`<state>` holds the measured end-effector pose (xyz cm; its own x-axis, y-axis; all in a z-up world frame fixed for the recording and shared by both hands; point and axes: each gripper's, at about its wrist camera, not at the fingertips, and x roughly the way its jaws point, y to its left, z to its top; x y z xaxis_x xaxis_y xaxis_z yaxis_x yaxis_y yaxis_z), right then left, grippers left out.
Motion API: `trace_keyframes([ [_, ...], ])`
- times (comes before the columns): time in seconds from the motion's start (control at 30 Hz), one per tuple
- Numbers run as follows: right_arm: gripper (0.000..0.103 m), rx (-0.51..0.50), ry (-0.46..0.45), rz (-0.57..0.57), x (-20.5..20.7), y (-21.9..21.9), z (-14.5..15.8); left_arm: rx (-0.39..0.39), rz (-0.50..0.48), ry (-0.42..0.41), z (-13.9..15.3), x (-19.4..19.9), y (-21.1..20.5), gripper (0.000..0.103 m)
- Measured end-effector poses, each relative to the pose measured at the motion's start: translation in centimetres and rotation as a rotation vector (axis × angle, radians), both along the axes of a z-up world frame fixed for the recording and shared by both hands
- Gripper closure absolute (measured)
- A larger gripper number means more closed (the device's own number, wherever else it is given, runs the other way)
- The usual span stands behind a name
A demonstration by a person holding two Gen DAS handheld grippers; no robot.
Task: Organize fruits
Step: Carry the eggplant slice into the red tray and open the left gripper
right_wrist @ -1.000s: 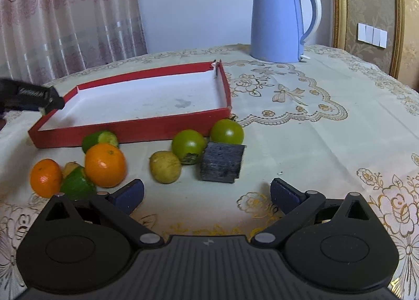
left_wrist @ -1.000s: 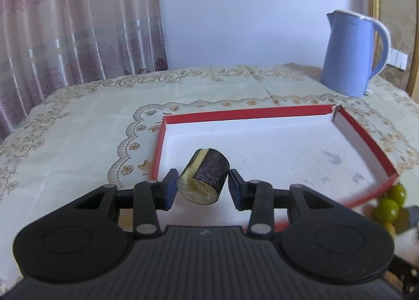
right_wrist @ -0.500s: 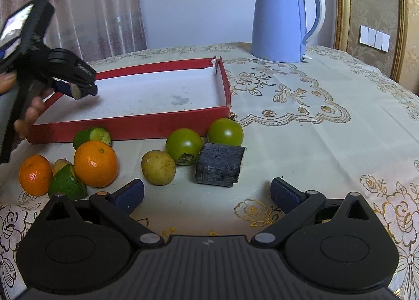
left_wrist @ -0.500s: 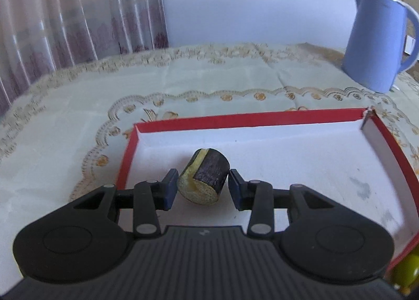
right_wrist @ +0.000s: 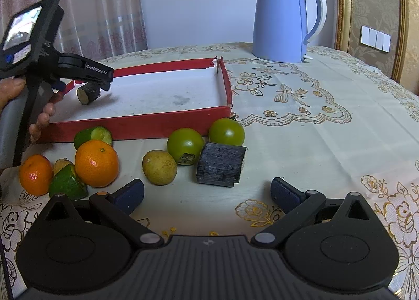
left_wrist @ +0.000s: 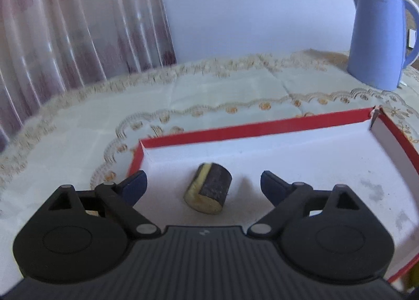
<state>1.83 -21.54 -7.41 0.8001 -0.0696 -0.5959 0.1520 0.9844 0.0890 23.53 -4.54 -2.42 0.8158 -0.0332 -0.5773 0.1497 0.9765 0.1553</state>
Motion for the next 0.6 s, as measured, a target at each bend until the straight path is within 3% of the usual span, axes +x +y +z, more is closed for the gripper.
trace_keyframes([
  [0.2, 0.0, -0.003, 0.001, 0.001, 0.0, 0.1, 0.0, -0.013, 0.046, -0.146, 2.2, -5.6, 2.4, 0.003],
  [0.37, 0.0, -0.01, 0.001, 0.002, 0.0, 0.3, 0.0, -0.021, 0.127, -0.231, 1.9, -11.5, 5.4, 0.0],
  [0.6, 0.0, -0.019, 0.002, 0.004, -0.1, 0.5, -0.1, -0.016, 0.226, -0.145, -0.2, -13.5, 8.1, 0.0],
])
